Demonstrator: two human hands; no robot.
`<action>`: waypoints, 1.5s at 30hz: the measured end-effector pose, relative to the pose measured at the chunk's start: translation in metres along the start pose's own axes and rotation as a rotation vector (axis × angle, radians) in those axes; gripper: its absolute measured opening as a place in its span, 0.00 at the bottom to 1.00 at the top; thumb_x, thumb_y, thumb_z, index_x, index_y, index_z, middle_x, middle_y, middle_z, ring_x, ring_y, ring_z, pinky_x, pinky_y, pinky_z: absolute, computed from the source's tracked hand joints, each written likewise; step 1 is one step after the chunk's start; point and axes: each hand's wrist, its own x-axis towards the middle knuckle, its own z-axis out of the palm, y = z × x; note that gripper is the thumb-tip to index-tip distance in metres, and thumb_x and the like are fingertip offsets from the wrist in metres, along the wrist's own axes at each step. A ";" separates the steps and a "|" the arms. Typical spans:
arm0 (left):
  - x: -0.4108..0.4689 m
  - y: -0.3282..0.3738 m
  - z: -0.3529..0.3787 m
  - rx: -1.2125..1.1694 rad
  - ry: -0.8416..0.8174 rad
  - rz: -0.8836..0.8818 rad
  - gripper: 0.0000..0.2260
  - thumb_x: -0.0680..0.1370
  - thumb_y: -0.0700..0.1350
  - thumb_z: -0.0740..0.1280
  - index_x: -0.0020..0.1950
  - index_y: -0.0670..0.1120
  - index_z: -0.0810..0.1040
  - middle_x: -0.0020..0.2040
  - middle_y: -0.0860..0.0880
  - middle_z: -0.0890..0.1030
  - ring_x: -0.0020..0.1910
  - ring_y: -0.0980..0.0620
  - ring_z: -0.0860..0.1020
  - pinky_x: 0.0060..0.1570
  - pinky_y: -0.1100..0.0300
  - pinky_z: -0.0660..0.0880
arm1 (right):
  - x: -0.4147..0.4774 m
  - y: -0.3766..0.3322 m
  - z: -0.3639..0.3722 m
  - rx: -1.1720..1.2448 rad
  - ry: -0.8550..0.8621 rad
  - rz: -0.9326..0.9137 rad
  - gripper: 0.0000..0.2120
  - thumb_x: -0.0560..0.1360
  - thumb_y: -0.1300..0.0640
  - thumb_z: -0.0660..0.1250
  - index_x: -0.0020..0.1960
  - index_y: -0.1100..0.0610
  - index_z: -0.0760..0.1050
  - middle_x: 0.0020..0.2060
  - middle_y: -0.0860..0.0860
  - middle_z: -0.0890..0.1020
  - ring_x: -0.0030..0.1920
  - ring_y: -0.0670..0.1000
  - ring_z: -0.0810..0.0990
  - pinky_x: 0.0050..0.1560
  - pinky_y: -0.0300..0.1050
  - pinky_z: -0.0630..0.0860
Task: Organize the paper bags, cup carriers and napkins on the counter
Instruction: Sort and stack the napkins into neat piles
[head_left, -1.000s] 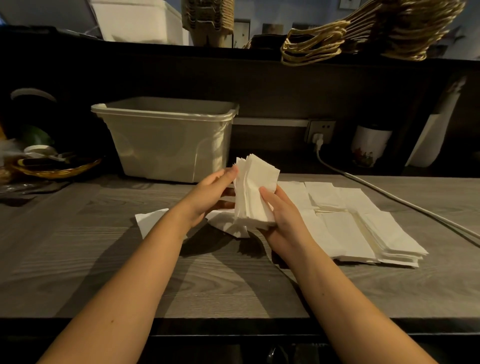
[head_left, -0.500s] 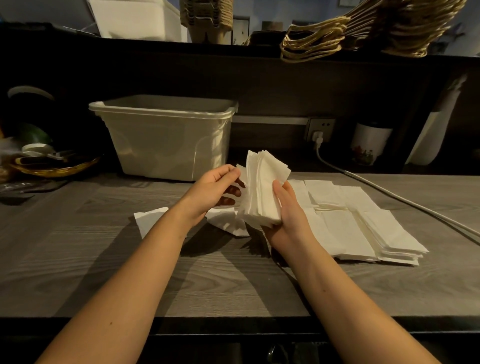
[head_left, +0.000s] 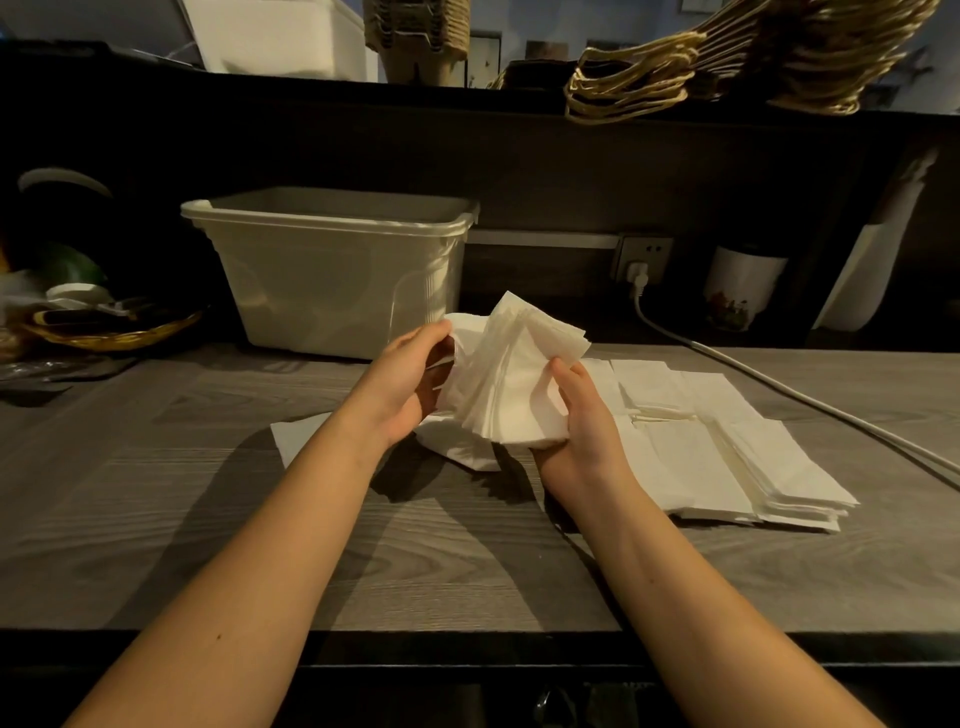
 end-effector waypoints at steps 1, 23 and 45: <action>0.000 0.000 0.000 -0.019 0.003 -0.005 0.09 0.80 0.47 0.60 0.46 0.47 0.77 0.37 0.51 0.80 0.38 0.55 0.78 0.39 0.59 0.75 | 0.000 0.000 0.000 -0.002 0.001 -0.008 0.07 0.78 0.55 0.62 0.54 0.49 0.74 0.56 0.53 0.78 0.58 0.57 0.77 0.60 0.59 0.74; 0.001 -0.018 0.008 -0.092 -0.189 -0.389 0.16 0.74 0.58 0.65 0.40 0.45 0.80 0.38 0.51 0.80 0.39 0.53 0.80 0.44 0.60 0.78 | 0.000 0.001 -0.002 -0.022 -0.037 -0.126 0.08 0.77 0.55 0.63 0.56 0.52 0.73 0.56 0.56 0.77 0.61 0.61 0.75 0.61 0.66 0.72; 0.001 -0.014 0.005 -0.162 -0.257 -0.362 0.17 0.73 0.60 0.64 0.49 0.46 0.75 0.34 0.48 0.81 0.36 0.51 0.82 0.48 0.54 0.78 | -0.001 -0.005 -0.004 0.092 0.021 -0.113 0.06 0.77 0.55 0.62 0.53 0.47 0.73 0.55 0.53 0.77 0.60 0.59 0.76 0.59 0.63 0.73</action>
